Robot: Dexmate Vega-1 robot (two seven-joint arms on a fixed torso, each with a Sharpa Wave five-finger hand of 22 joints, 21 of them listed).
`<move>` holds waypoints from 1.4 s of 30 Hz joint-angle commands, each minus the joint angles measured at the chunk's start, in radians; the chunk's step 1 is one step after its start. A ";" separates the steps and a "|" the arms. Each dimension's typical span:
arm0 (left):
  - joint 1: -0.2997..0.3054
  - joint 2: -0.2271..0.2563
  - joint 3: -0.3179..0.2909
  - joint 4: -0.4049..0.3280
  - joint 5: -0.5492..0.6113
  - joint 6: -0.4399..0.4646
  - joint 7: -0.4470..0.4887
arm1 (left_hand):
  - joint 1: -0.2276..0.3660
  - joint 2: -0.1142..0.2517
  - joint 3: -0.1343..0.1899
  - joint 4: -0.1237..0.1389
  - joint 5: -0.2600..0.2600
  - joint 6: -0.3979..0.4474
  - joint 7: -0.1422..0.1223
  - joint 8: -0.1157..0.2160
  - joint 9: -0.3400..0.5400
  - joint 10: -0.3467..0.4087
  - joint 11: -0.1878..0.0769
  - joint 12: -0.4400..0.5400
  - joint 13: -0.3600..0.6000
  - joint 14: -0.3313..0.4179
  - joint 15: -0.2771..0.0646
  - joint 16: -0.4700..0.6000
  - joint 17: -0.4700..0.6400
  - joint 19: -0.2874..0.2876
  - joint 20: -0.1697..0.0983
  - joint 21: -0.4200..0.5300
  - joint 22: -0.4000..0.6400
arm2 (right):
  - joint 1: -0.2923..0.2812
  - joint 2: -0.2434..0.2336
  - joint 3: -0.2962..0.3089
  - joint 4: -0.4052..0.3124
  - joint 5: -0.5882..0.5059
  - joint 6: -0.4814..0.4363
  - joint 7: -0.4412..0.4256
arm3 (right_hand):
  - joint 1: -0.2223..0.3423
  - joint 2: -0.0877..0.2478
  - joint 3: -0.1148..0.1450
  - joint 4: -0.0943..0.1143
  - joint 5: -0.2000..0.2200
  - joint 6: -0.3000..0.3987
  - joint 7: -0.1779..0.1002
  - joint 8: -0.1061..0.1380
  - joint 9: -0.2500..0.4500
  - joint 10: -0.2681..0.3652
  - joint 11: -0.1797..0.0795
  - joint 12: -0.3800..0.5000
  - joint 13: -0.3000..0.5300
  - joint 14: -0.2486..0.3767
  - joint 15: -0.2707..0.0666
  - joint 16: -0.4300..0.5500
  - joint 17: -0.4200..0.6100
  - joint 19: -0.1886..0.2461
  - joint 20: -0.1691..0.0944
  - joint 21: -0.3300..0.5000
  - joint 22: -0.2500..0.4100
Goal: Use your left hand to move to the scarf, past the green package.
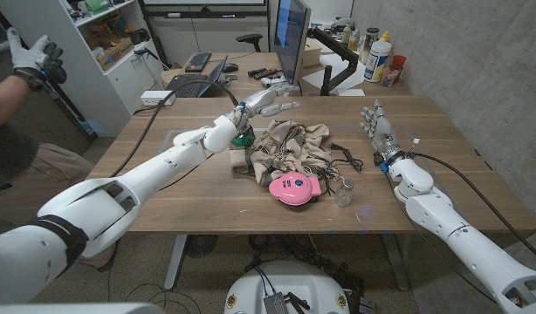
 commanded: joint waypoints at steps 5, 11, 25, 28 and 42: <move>-0.026 -0.012 0.046 0.012 0.039 0.014 -0.038 | 0.009 -0.002 0.001 -0.006 0.009 0.003 0.000 -0.001 0.006 0.007 -0.004 0.008 0.002 -0.004 -0.053 0.008 0.003 0.004 0.006 0.003 0.002 | -0.011 -0.007 0.004 0.000 0.001 0.010 0.008 | -0.006 0.019 0.005 0.003 -0.002 0.011 -0.001 0.007 0.002 0.006 0.002 0.007 0.005 0.004 -0.002 0.005 0.003 0.005 -0.002 0.000 0.002; -0.036 -0.018 0.059 0.018 0.050 0.011 -0.042 | 0.009 -0.002 0.000 -0.006 0.010 0.003 -0.001 -0.001 0.006 0.006 -0.005 0.008 0.002 -0.004 -0.053 0.008 0.003 0.004 0.007 0.002 0.003 | -0.022 -0.013 0.012 -0.011 0.004 0.009 -0.001 | -0.006 0.018 0.005 0.002 -0.002 0.011 -0.001 0.007 0.002 0.006 0.002 0.007 0.005 0.004 -0.003 0.005 0.003 0.004 -0.002 0.000 0.002; -0.038 -0.020 0.076 0.019 0.059 0.018 -0.057 | 0.008 -0.001 0.000 -0.007 0.010 0.000 0.000 -0.003 0.006 0.006 -0.004 0.007 0.002 -0.007 -0.053 0.007 0.003 0.004 0.006 0.003 0.003 | -0.023 -0.011 0.015 -0.003 0.004 0.018 0.003 | -0.006 0.018 0.005 0.002 -0.002 0.012 0.000 0.007 0.002 0.006 0.003 0.006 0.005 0.004 -0.004 0.005 0.003 0.004 -0.002 -0.001 0.003; -0.042 -0.022 0.080 0.028 0.059 0.014 -0.060 | 0.008 -0.001 0.000 -0.007 0.010 0.000 0.000 -0.003 0.006 0.006 -0.006 0.007 0.002 -0.007 -0.053 0.007 0.003 0.004 0.006 0.003 0.003 | -0.024 -0.011 0.016 -0.004 0.006 0.016 -0.001 | -0.006 0.018 0.005 0.002 -0.002 0.011 -0.001 0.007 0.002 0.006 0.002 0.006 0.005 0.005 -0.004 0.005 0.003 0.004 -0.003 -0.001 0.003; -0.052 -0.037 0.099 0.044 0.070 0.016 -0.060 | 0.008 0.000 -0.001 -0.008 0.011 0.000 0.000 -0.002 0.006 0.006 -0.005 0.007 0.002 -0.011 -0.050 0.006 0.003 0.004 0.007 0.003 0.003 | -0.044 -0.020 0.028 -0.016 0.006 0.028 -0.005 | -0.006 0.018 0.006 0.002 -0.002 0.012 0.000 0.007 0.002 0.007 0.002 0.007 0.005 0.005 -0.004 0.005 0.003 0.004 -0.003 -0.002 0.003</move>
